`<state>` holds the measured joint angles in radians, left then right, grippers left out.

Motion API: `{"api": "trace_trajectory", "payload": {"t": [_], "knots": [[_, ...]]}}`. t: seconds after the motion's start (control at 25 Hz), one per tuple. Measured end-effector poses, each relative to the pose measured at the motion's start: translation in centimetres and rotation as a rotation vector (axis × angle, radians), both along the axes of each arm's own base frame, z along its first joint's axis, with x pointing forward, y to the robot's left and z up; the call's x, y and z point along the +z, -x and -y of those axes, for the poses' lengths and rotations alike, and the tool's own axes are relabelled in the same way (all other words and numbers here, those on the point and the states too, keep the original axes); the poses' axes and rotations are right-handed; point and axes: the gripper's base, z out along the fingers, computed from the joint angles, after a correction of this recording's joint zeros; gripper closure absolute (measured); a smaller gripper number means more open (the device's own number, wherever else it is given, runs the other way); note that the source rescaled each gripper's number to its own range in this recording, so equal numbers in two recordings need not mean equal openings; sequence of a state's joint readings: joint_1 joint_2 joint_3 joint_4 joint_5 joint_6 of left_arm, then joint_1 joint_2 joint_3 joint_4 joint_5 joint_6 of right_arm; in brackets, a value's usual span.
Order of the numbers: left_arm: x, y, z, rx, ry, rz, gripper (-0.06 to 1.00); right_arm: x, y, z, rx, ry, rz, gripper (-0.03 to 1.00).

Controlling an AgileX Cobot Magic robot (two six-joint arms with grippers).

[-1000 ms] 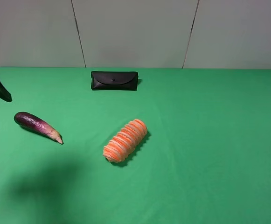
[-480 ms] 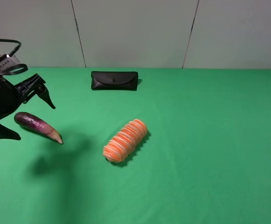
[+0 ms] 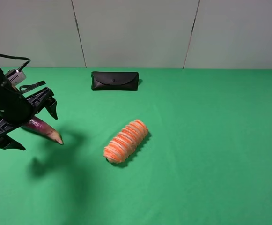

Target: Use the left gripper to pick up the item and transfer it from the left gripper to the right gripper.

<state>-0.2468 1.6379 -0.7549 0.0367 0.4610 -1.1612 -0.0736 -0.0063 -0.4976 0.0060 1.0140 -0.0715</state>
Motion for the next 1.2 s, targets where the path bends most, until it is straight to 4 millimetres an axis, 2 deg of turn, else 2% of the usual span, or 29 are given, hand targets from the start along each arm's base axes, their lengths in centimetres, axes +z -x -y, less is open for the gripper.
{"api": "trace_trajectory", "payload": {"t": [0.36,0.96,1.2], "knots": [[-0.7,-3.1,0.6,0.015,-0.03,-0.03,-0.06,0.0,0.0,0.0,0.0,0.0,0.0,-0.03],[-3.6,-3.6,0.9,0.05,-0.047,-0.114,-0.06,0.0,0.0,0.0,0.0,0.0,0.0,-0.03],[-4.1,-3.8,1.0,0.054,-0.046,-0.119,-0.06,0.0,0.0,0.0,0.0,0.0,0.0,-0.03]]}}
